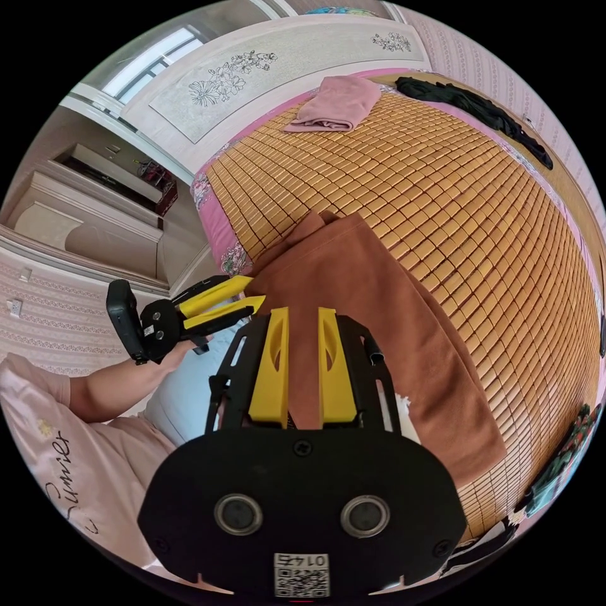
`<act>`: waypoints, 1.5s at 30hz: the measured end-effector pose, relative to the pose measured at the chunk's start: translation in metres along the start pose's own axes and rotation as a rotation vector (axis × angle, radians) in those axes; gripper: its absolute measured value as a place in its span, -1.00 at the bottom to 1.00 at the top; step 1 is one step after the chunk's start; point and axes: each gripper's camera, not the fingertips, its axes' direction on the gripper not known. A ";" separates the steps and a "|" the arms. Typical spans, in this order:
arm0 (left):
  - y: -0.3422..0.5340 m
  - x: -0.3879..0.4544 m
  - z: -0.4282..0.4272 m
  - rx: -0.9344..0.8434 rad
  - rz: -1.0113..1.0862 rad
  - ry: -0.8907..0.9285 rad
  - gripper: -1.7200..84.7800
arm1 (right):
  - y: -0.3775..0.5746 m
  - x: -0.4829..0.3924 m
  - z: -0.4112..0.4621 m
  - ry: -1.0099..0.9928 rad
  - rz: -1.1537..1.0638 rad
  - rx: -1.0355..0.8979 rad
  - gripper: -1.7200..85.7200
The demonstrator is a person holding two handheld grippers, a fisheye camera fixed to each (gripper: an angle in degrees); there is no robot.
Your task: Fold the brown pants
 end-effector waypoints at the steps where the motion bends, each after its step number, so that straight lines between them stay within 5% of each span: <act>1: -0.003 -0.005 0.003 -0.015 -0.005 0.025 -0.81 | -0.001 0.003 0.003 -0.003 0.005 0.003 -0.79; 9: 0.012 -0.033 -0.073 0.118 0.009 0.246 -0.96 | 0.001 0.010 0.004 -0.020 -0.077 0.048 -0.77; 16: 0.033 -0.052 -0.061 -0.036 -0.040 0.248 -0.94 | -0.010 0.017 0.040 0.031 -0.126 -0.003 -0.67; 23: 0.028 -0.067 -0.063 -0.016 -0.039 0.286 -0.95 | -0.058 0.025 0.091 0.289 -0.163 -0.070 -0.67; 26: 0.025 -0.067 -0.074 0.047 -0.019 0.270 -0.95 | -0.066 0.042 0.104 0.192 -0.130 -0.183 -0.81; 31: 0.004 -0.076 -0.104 0.157 -0.031 0.254 -0.95 | -0.048 0.058 0.049 0.158 -0.122 0.076 -0.94; 40: -0.013 -0.126 -0.022 -0.251 -0.292 0.065 -0.81 | -0.094 0.101 0.088 -0.042 -0.059 -0.040 -0.59; 45: -0.014 -0.138 -0.038 -0.131 -0.317 0.207 -0.72 | -0.101 0.084 0.114 0.003 -0.160 -0.125 -0.75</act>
